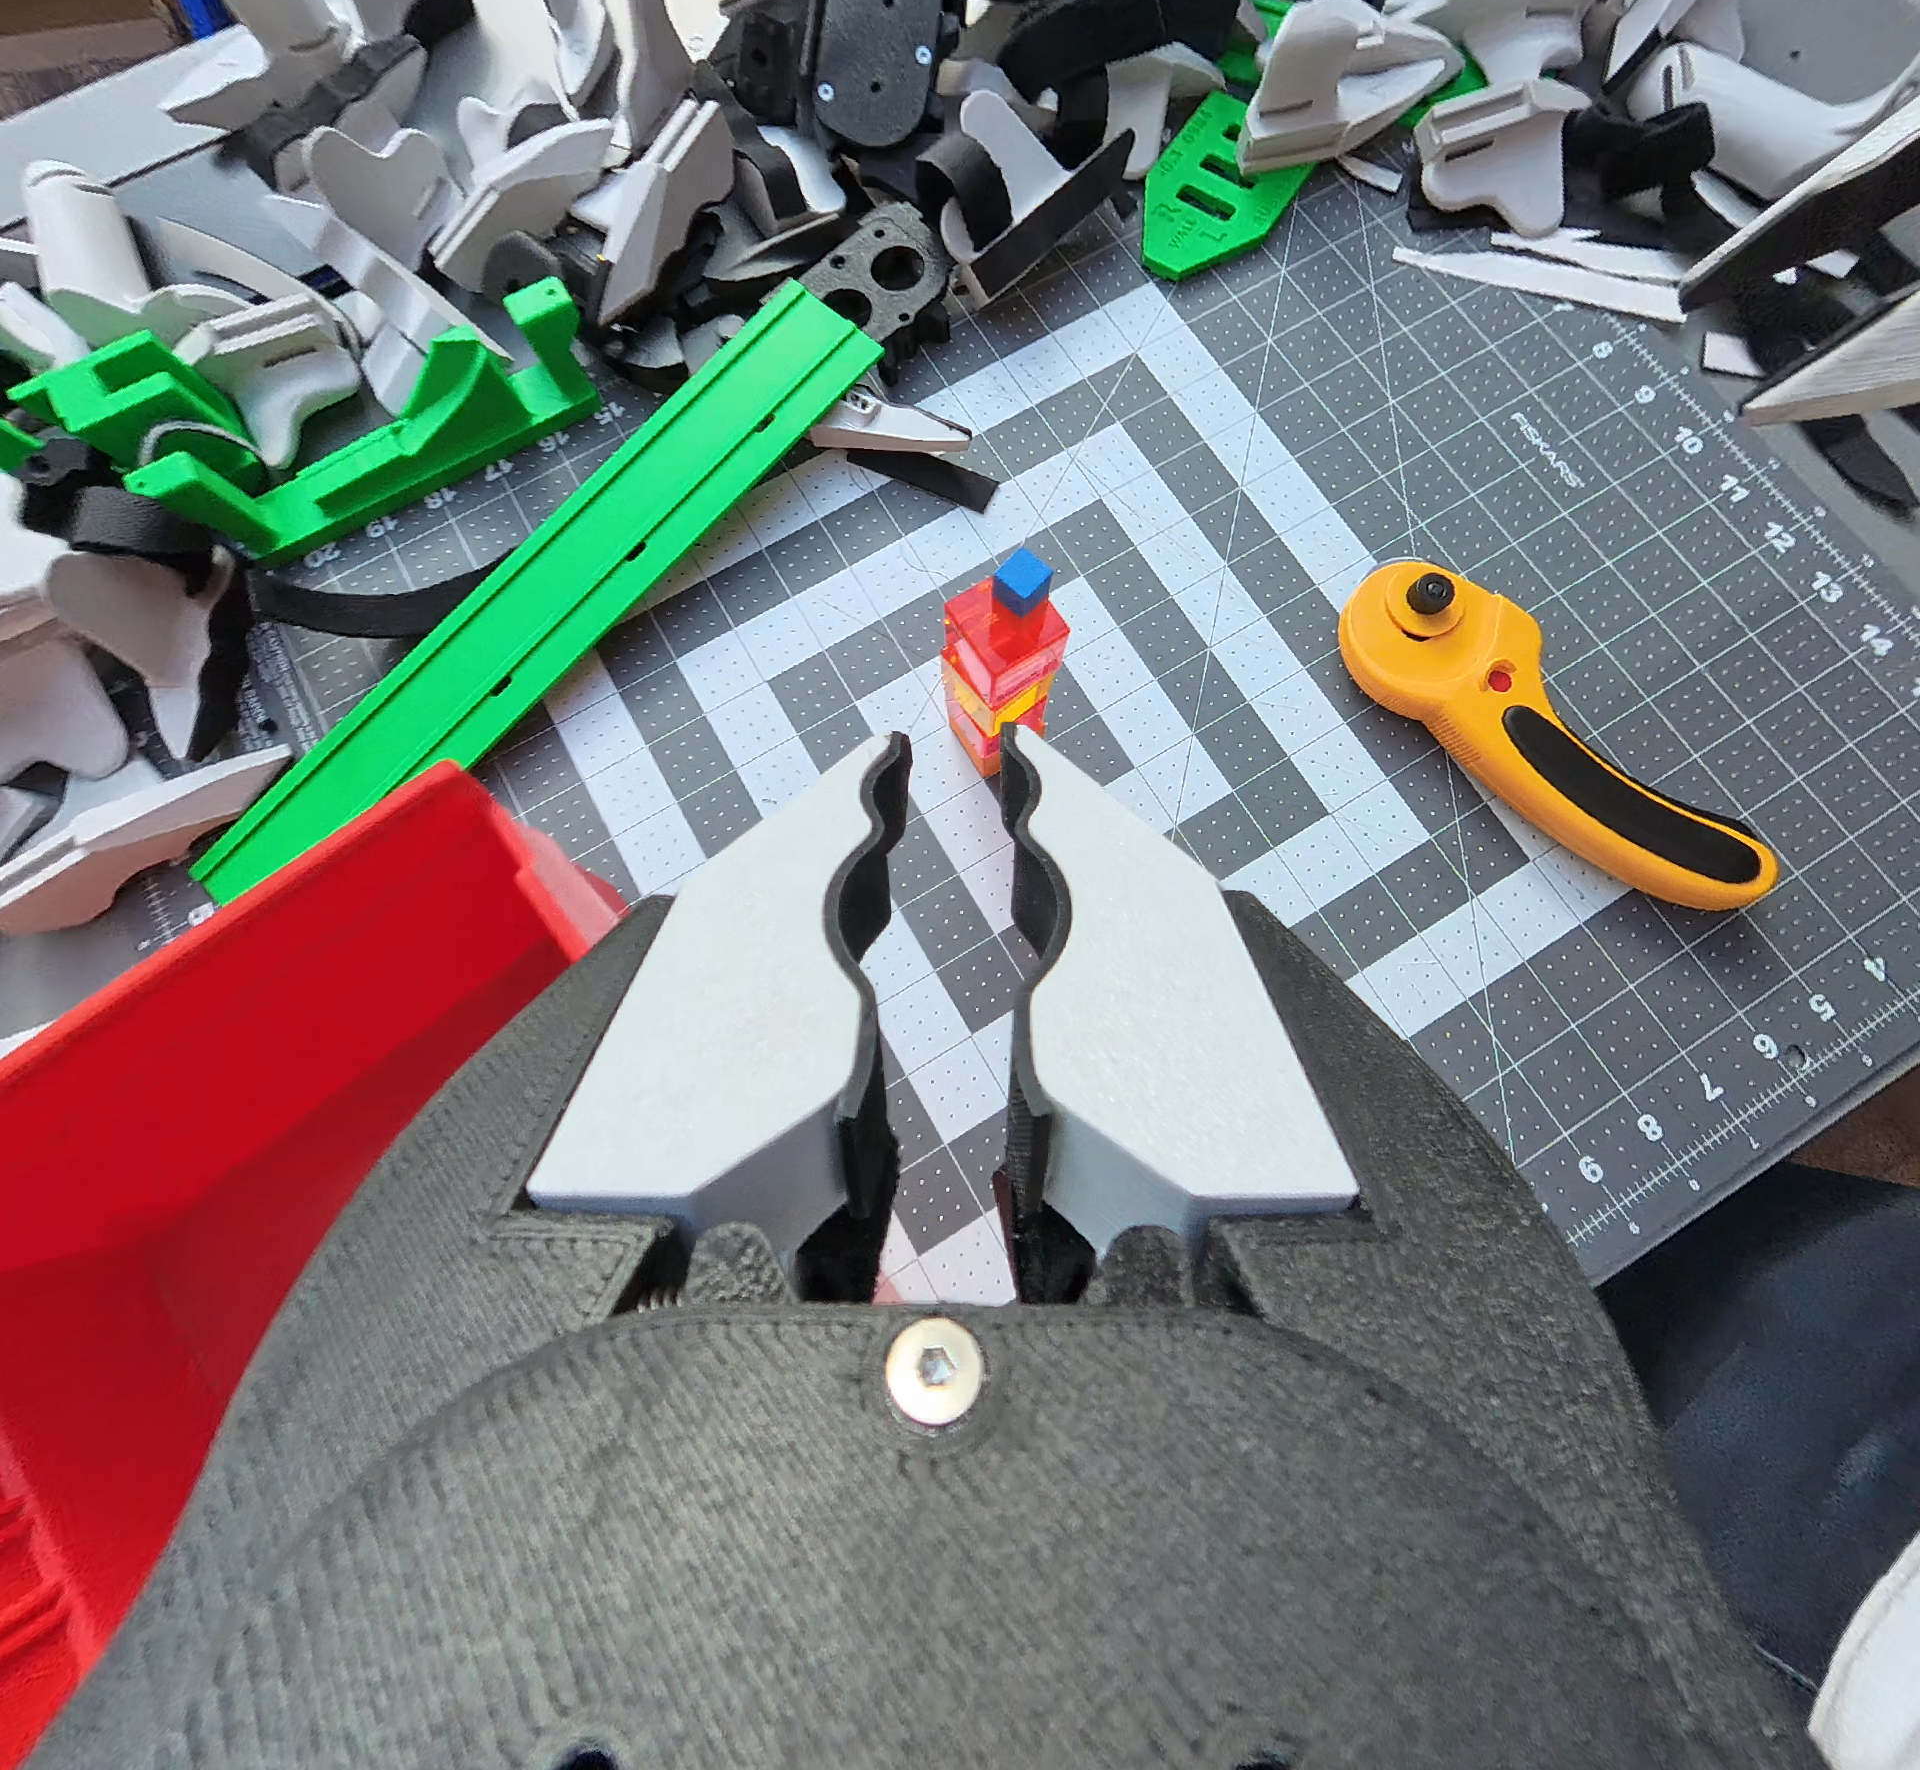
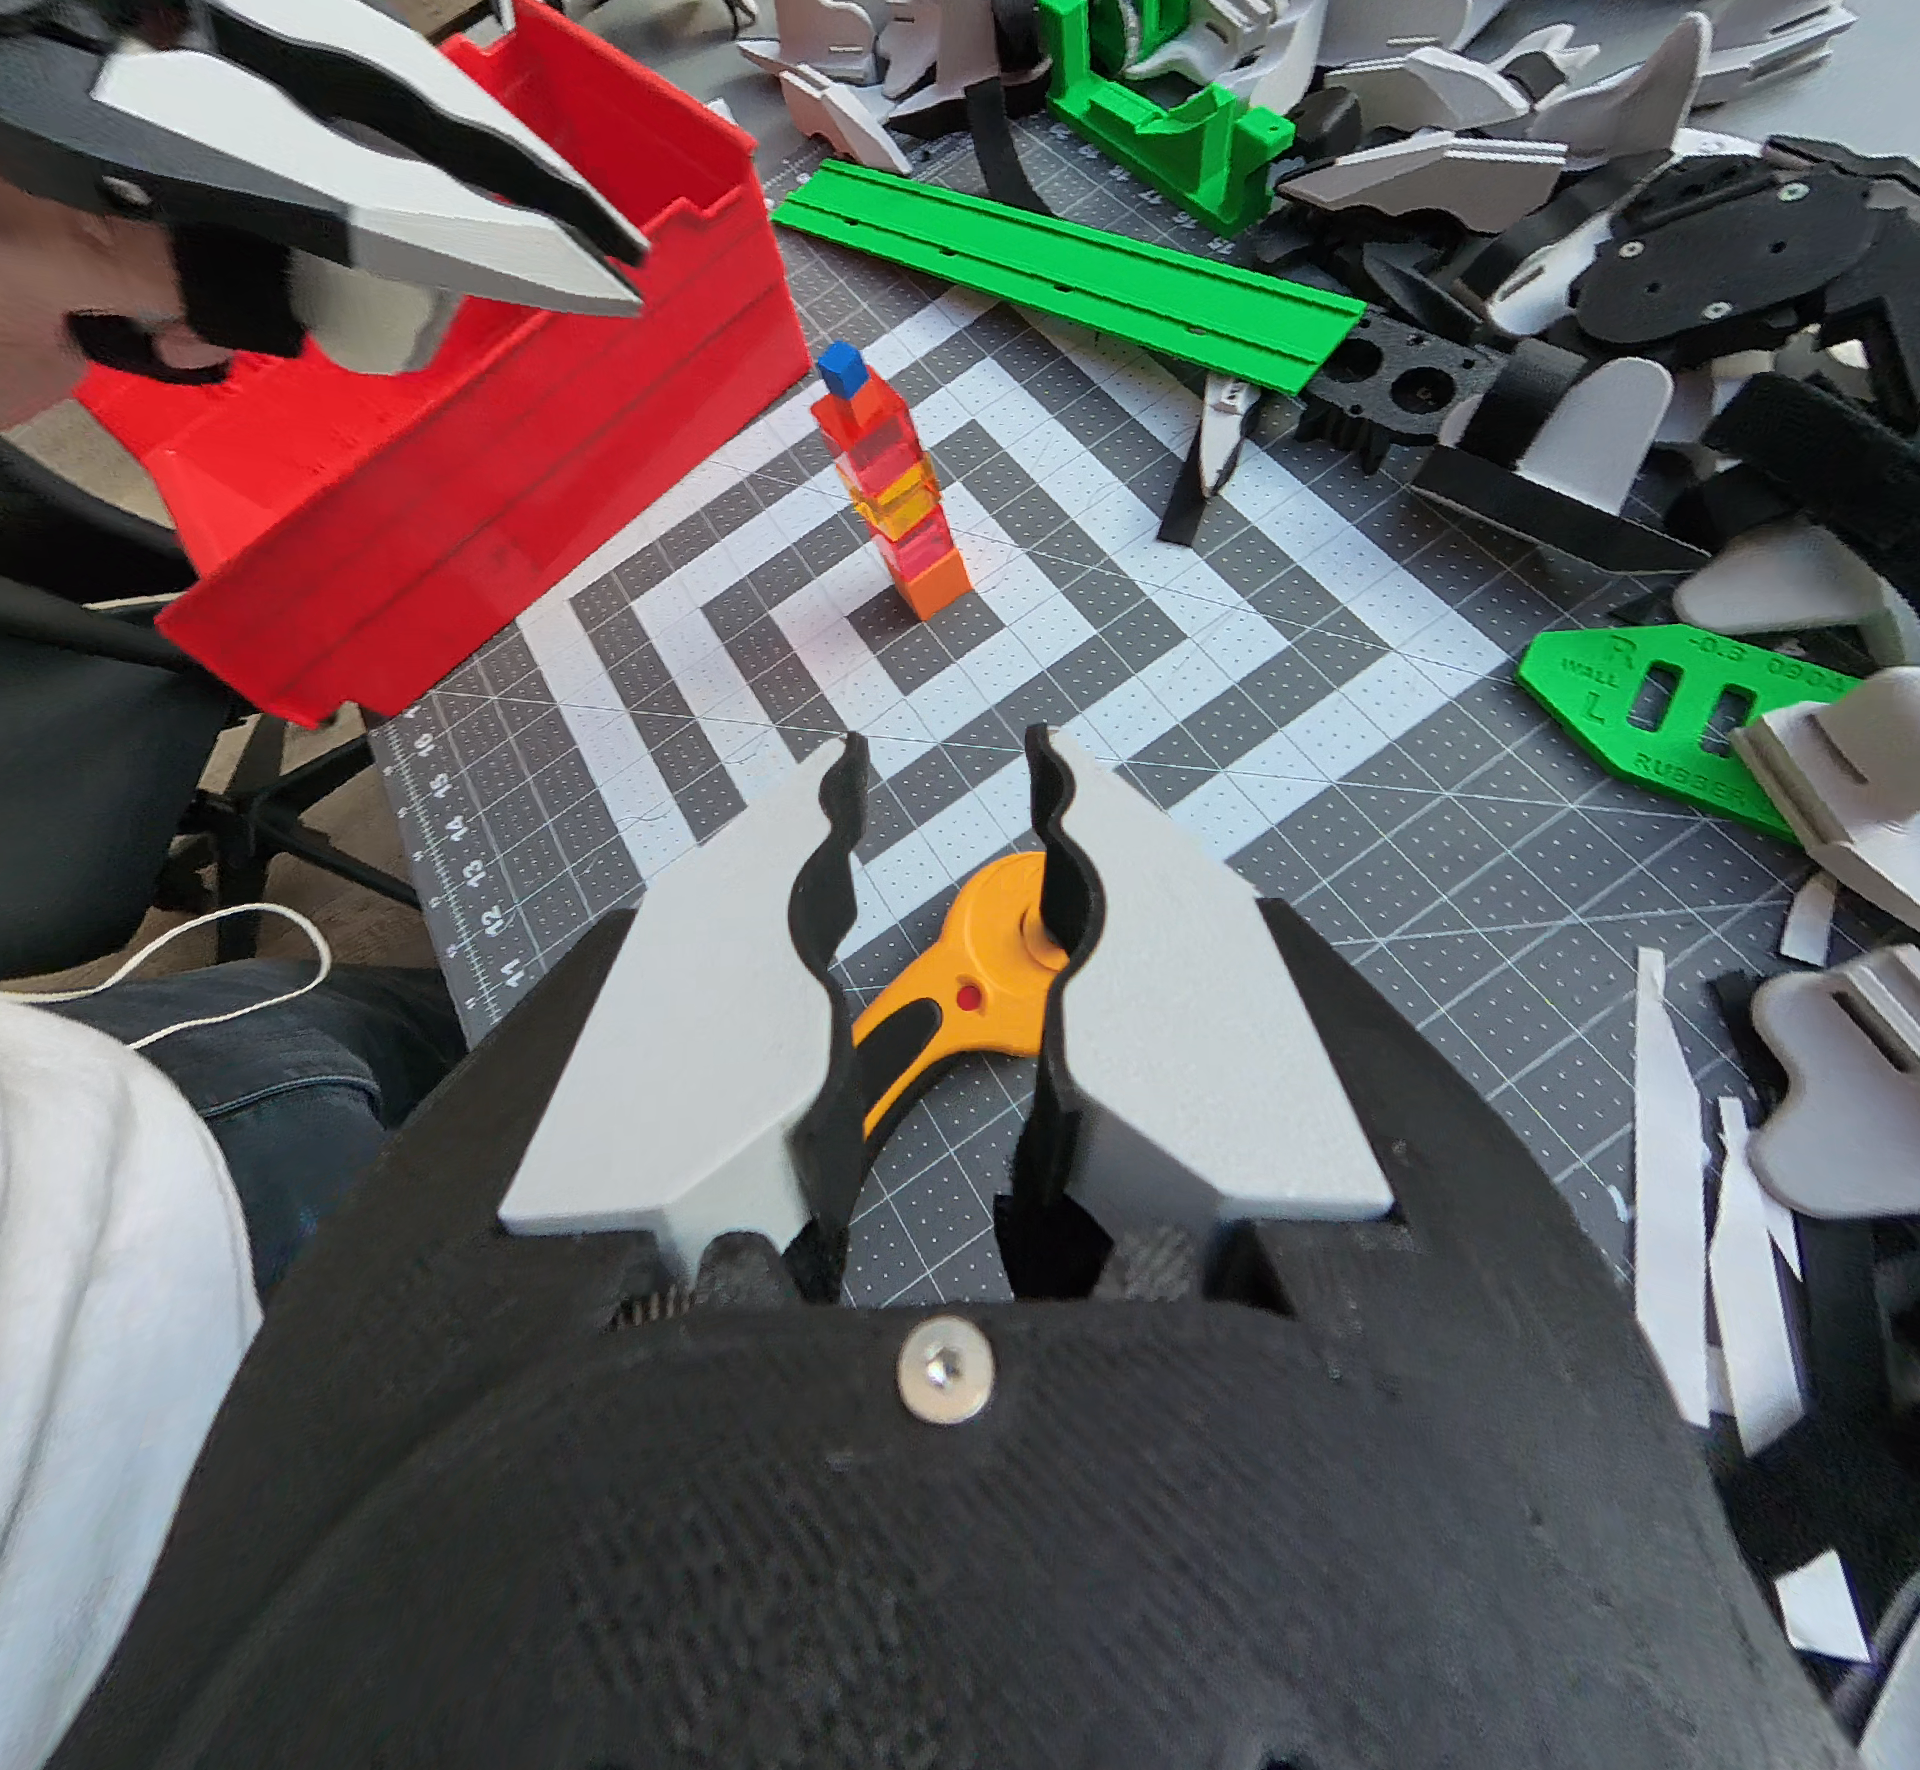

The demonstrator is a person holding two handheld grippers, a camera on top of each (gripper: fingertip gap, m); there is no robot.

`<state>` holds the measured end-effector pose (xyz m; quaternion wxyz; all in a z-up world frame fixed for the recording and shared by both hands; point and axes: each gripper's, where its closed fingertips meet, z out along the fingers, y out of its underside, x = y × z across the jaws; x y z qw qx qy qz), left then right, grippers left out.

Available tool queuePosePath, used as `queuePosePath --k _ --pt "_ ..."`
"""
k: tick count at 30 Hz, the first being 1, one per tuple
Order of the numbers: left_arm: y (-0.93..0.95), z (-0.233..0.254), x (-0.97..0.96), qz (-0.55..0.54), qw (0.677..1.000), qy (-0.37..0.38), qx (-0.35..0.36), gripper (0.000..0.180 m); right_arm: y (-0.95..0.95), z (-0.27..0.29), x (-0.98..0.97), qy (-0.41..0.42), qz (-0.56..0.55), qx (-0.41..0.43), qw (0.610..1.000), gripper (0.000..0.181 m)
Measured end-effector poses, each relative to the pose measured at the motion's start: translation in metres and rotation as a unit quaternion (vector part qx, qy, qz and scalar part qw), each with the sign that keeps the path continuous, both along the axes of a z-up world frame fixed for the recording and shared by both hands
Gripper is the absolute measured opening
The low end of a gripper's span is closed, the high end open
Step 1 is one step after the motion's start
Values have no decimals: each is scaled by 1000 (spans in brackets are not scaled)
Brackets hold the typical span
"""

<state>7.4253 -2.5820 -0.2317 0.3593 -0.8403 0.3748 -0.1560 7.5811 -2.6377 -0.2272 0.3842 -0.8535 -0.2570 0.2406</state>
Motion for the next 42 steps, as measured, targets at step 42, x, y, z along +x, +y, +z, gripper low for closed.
queuePosePath --k 42 --pt "-310 148 -320 138 946 -250 156 75 -178 -40 -145 -90 -215 19 972 59"
